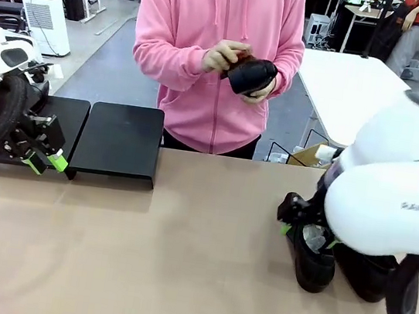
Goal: Organize the shoes by placing them on the stand.
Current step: Pick up one Shoe and place it in the middle of the table.
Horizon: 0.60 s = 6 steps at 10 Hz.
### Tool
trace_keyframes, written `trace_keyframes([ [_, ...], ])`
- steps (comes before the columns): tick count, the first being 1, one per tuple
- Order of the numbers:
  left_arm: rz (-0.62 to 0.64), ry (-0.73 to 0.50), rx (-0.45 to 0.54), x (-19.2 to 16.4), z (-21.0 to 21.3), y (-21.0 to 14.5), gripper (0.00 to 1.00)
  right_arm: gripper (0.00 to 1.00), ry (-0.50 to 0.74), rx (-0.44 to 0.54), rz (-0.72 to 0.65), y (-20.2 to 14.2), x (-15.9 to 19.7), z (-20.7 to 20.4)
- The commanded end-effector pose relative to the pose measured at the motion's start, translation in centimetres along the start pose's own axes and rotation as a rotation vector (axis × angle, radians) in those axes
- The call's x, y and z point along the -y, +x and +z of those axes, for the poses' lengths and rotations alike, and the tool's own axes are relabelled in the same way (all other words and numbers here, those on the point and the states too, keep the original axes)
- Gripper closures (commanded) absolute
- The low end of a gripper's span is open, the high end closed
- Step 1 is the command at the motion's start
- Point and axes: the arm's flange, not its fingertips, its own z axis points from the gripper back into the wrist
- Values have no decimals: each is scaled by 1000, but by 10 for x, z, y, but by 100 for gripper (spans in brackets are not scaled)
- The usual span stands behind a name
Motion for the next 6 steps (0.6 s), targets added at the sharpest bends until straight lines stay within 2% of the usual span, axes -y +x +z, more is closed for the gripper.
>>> trace_keyframes([
  [1, -5, 2, 9, -1, 0, 3, 52, 0, 0, 17, 93, -27, 8, -35],
  [6, -5, 2, 9, -1, 0, 3, 52, 0, -77, 74, 162, -19, -4, -57],
])
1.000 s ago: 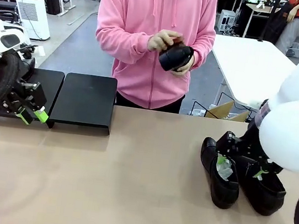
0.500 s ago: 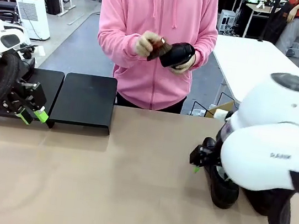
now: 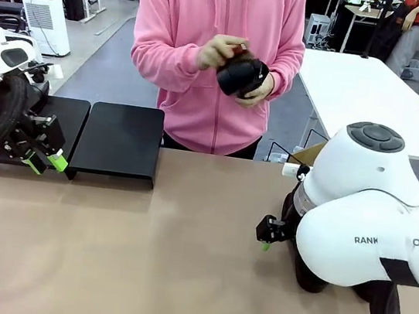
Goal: Organize the shoes by placing them on the stand.
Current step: Pick up one Shoe and place it in the middle of the table.
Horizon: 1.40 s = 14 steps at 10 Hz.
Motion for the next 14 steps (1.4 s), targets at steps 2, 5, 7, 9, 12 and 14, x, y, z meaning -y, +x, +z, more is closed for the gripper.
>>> trace_keyframes([
  [2, -5, 2, 9, -1, 0, 3, 52, 0, -52, 70, -9, -15, 7, -5],
  [5, -5, 2, 9, -1, 0, 3, 52, 0, -56, 73, -24, -8, 9, -8],
  [7, -5, 2, 9, -1, 0, 3, 52, 0, -62, 71, -41, -3, 9, -11],
  [9, -5, 2, 9, -1, 0, 3, 52, 38, -77, 73, -32, 0, 9, -8],
  [12, -5, 2, 9, -1, 0, 3, 52, 97, -82, 72, -37, 1, 13, -7],
  [14, -5, 2, 9, -1, 0, 3, 52, 100, -85, 70, -35, 2, 15, -7],
])
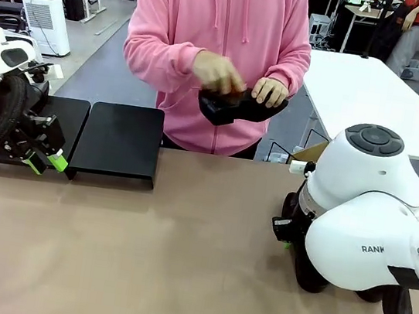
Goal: Organize the shoes by placing them on the stand.
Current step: Pick up one Shoe and place it in the middle of the table.
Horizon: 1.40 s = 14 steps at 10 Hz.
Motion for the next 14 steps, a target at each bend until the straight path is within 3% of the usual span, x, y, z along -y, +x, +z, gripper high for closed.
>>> trace_keyframes([
  [1, -5, 2, 9, -1, 0, 3, 52, 100, -43, 23, -3, -5, 3, -6],
  [5, -5, 2, 9, -1, 0, 3, 52, 100, -35, 27, -48, -4, 10, 15],
  [8, -5, 2, 9, -1, 0, 3, 52, 100, -28, 179, -130, -9, -17, 102],
  [11, -5, 2, 9, -1, 0, 3, 52, 100, 68, 200, -79, -36, -93, 144],
  [14, -5, 2, 9, -1, 0, 3, 52, 100, 100, 140, 1, -47, -161, 112],
])
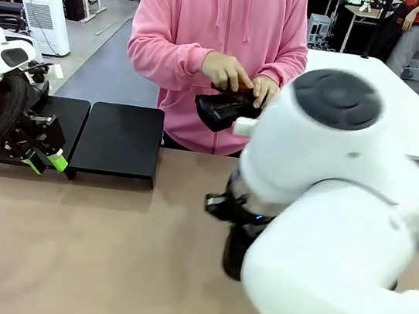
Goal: Organize the shoes by placing them on the stand.
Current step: Pick up one Shoe and place it in the middle of the table.
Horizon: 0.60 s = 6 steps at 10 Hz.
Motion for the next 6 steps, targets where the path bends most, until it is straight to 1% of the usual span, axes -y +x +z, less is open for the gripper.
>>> trace_keyframes([
  [1, -5, 1, 9, -1, 0, 2, 52, 100, 22, -20, 18, 12, -30, -32],
  [2, -5, 1, 9, -1, 0, 2, 52, 100, 8, -7, 13, 7, -42, -44],
  [3, -5, 1, 9, -1, 0, 2, 52, 100, -16, 2, -25, 3, -47, -54],
  [6, -5, 1, 9, -1, 0, 2, 52, 100, -39, -28, -32, -8, -50, -78],
])
